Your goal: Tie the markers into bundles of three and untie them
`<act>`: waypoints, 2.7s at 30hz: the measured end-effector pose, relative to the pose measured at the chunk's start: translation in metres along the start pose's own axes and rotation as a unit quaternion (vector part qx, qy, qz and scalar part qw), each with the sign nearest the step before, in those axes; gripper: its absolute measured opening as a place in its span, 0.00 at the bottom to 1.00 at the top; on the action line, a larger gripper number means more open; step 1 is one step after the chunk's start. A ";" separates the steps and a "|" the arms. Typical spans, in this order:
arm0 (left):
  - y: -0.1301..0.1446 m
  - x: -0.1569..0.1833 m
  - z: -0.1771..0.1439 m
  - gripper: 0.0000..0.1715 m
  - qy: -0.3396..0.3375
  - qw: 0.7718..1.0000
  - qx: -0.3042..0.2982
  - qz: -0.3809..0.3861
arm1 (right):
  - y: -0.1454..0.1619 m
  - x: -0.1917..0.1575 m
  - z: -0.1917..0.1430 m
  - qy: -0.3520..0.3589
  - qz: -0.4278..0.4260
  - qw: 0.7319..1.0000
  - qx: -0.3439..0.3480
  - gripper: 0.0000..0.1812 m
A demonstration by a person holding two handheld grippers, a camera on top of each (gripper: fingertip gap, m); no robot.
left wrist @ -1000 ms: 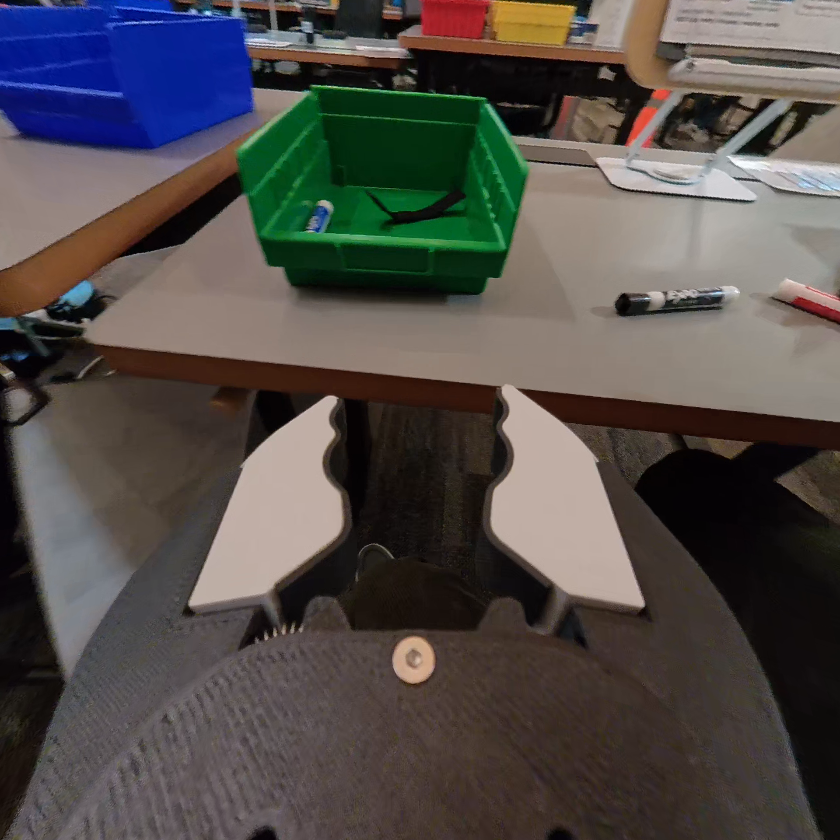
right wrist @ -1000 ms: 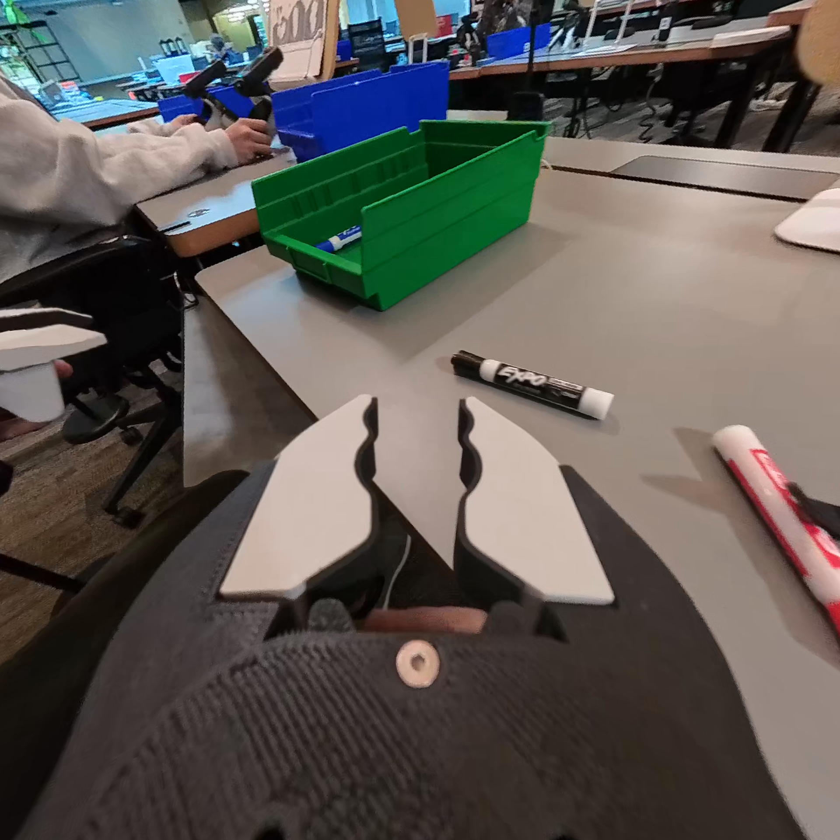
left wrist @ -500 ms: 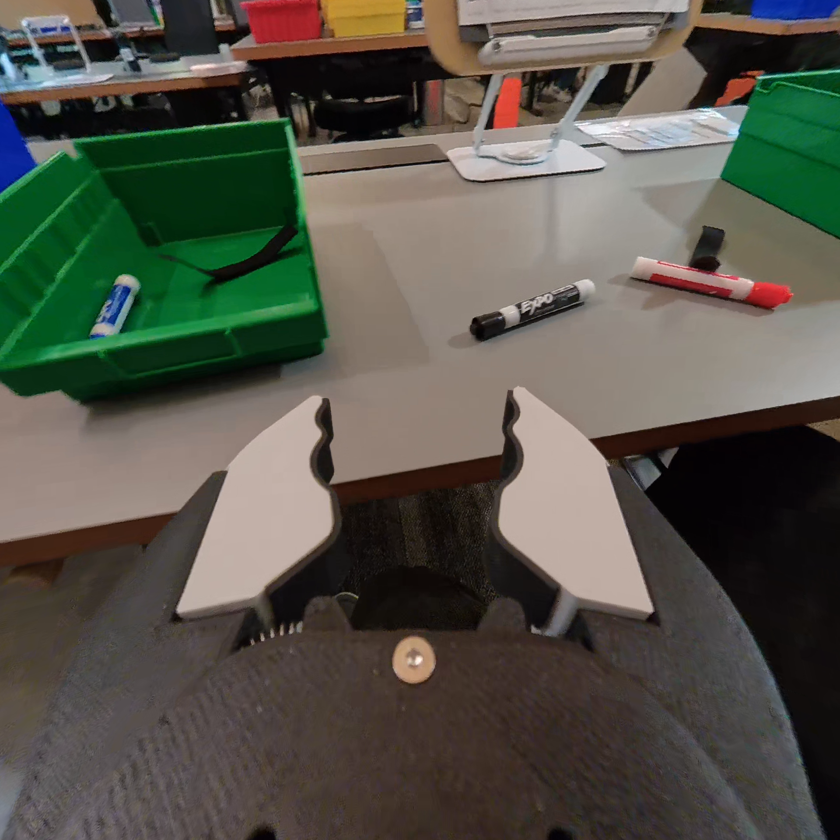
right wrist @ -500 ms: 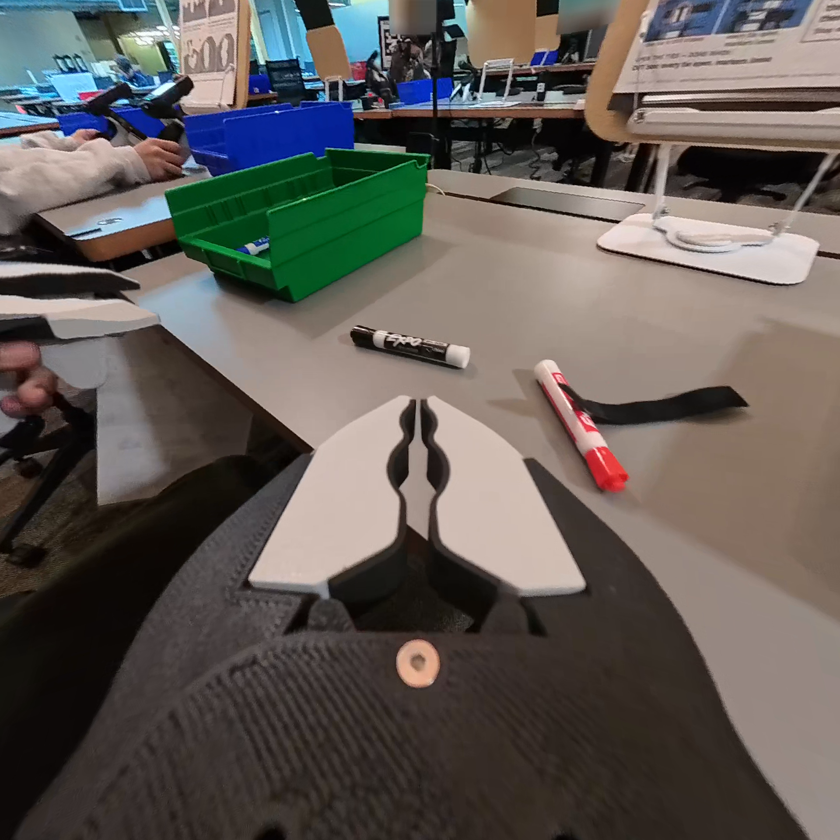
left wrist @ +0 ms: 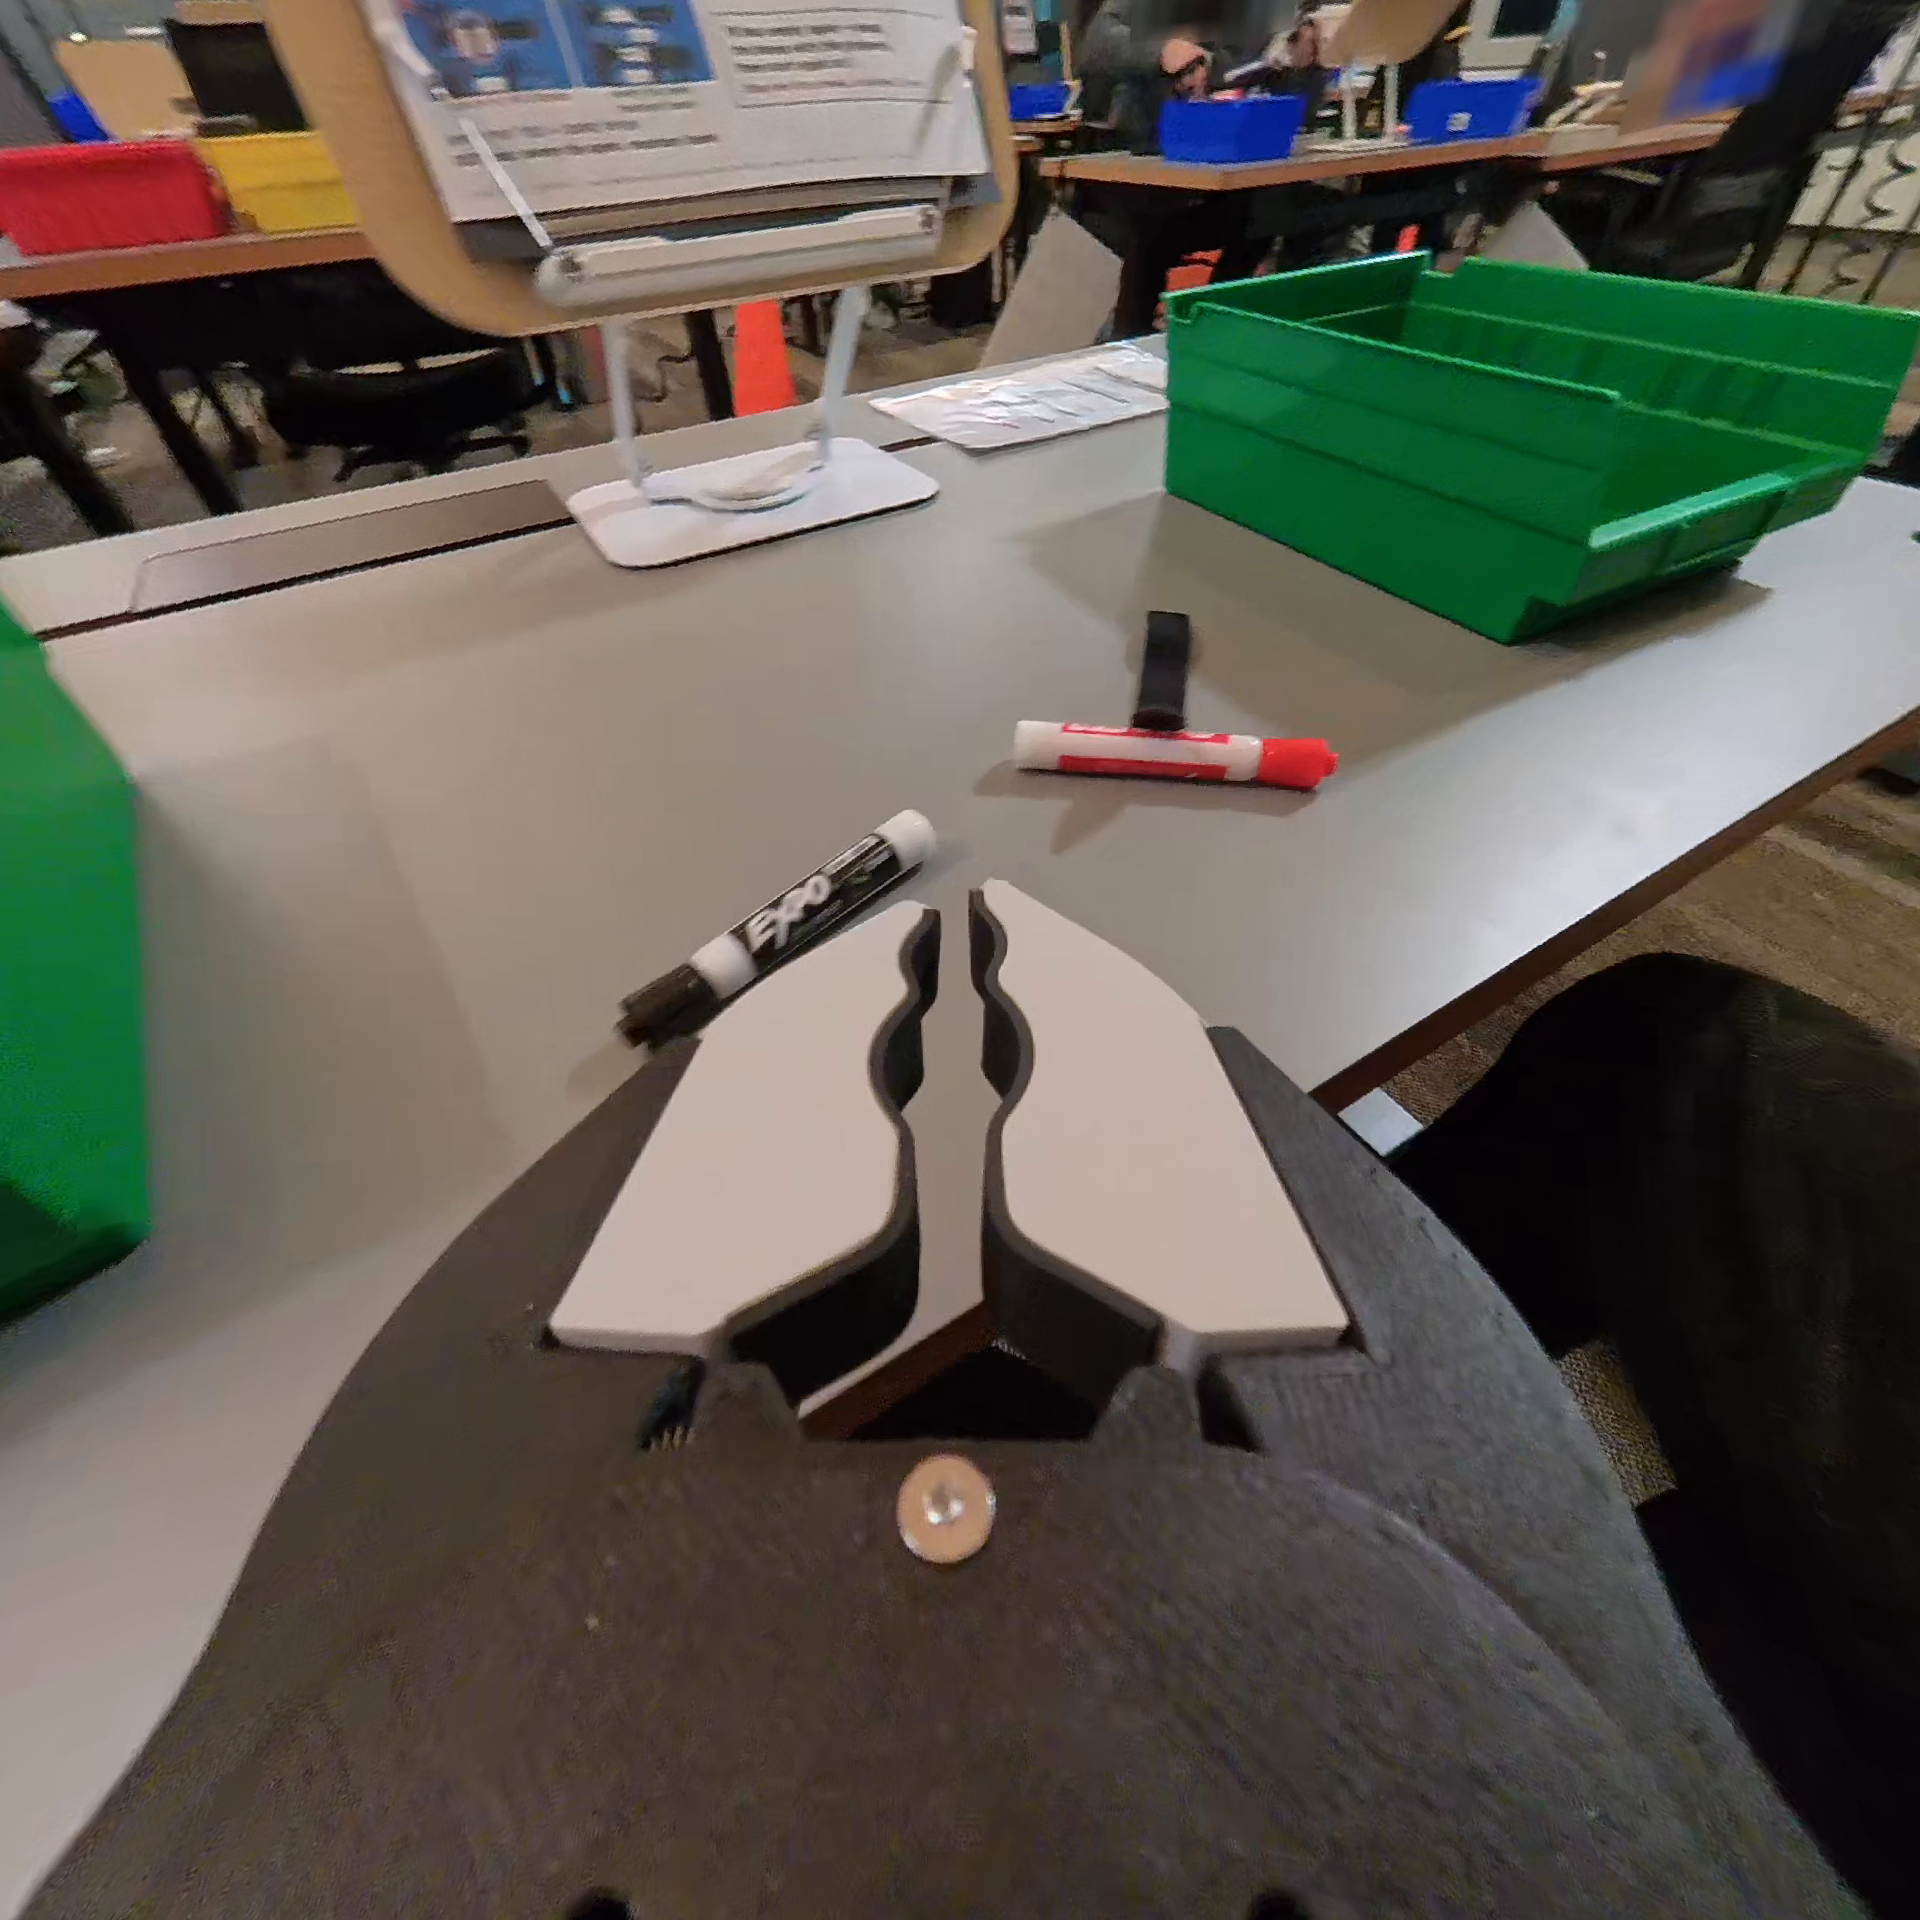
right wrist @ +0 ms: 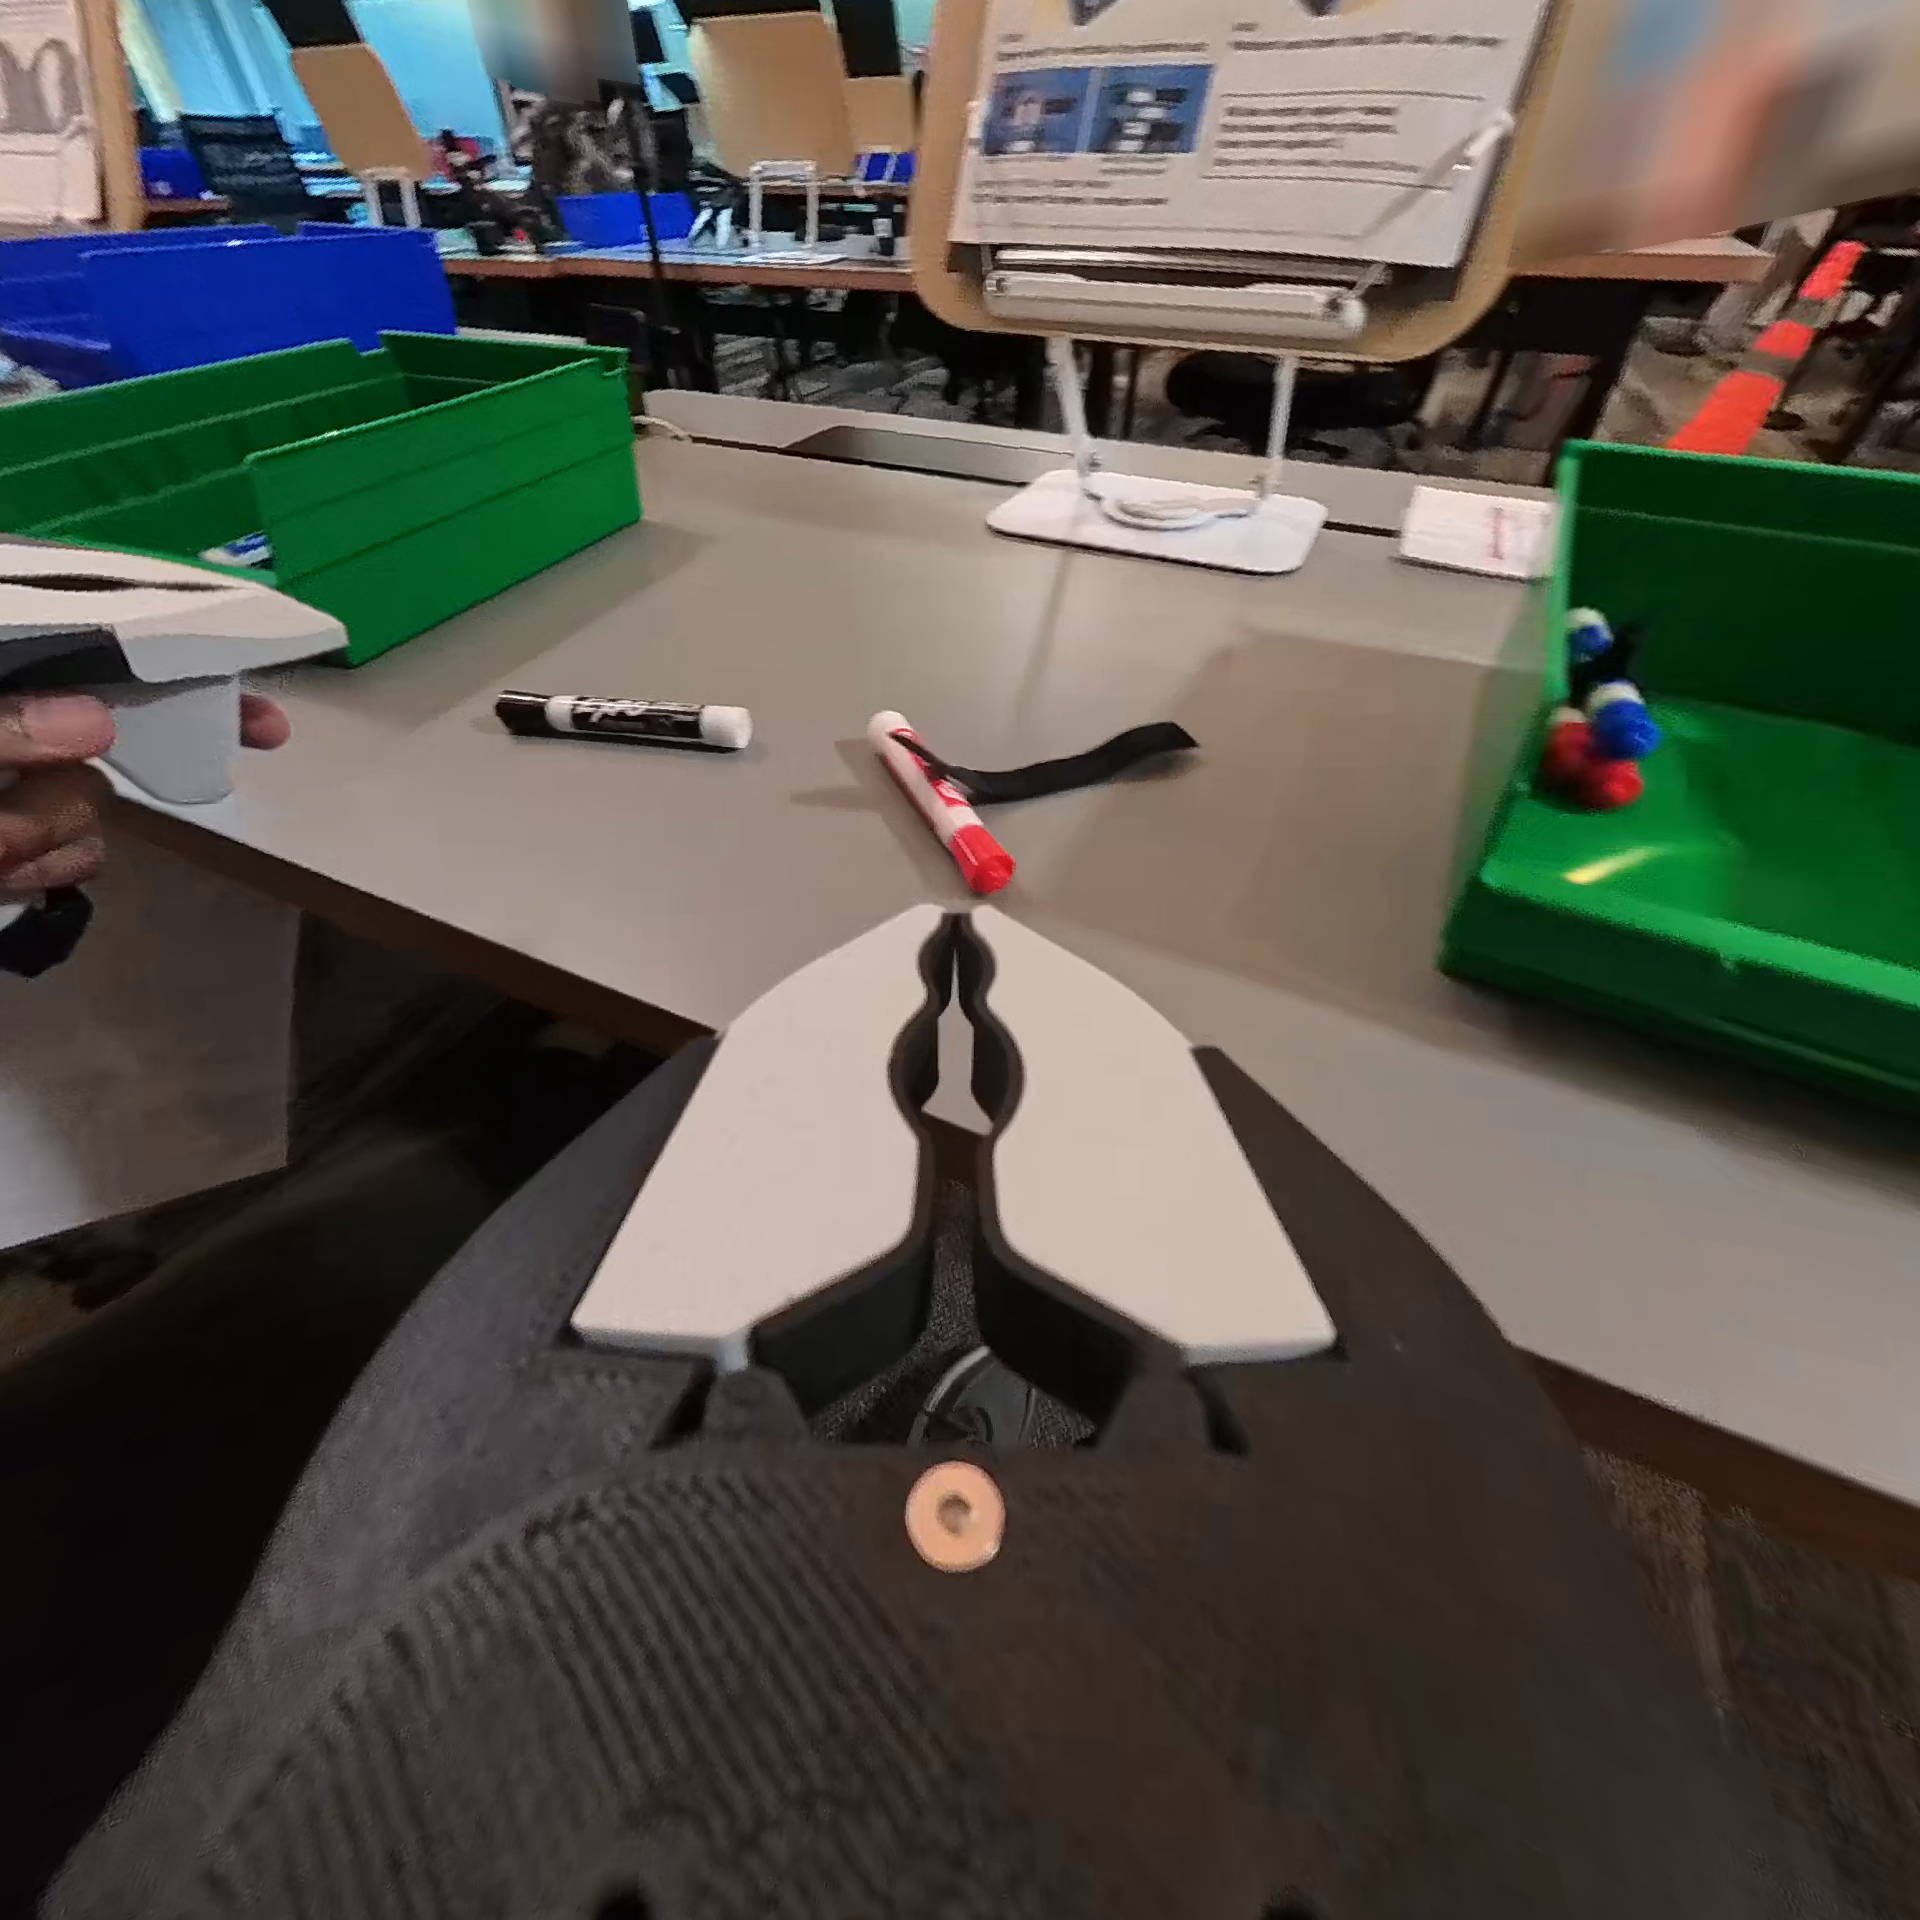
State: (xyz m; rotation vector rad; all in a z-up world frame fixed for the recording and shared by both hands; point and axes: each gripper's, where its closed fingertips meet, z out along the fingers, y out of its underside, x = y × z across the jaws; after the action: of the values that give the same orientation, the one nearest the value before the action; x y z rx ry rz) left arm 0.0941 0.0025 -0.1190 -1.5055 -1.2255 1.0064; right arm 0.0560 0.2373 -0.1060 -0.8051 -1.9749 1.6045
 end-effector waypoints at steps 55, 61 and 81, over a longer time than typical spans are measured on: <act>-0.004 0.331 0.053 0.36 0.449 0.878 -0.127 0.102 | 0.054 0.130 -0.079 0.125 0.272 0.954 -0.011 0.17; -0.003 0.447 0.063 0.34 0.665 0.695 -0.238 0.137 | 0.151 0.219 -0.165 0.329 0.358 0.863 -0.135 0.21; -0.200 0.756 0.214 0.40 0.579 0.647 -0.357 0.346 | 0.034 0.463 -0.454 0.459 0.436 0.747 -0.201 0.34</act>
State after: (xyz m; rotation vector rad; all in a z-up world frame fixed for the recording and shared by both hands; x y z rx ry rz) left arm -0.0285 0.7966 -0.0093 -2.6694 0.0270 -0.2978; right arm 0.0369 0.8835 -0.0477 -2.3820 -1.1782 0.7292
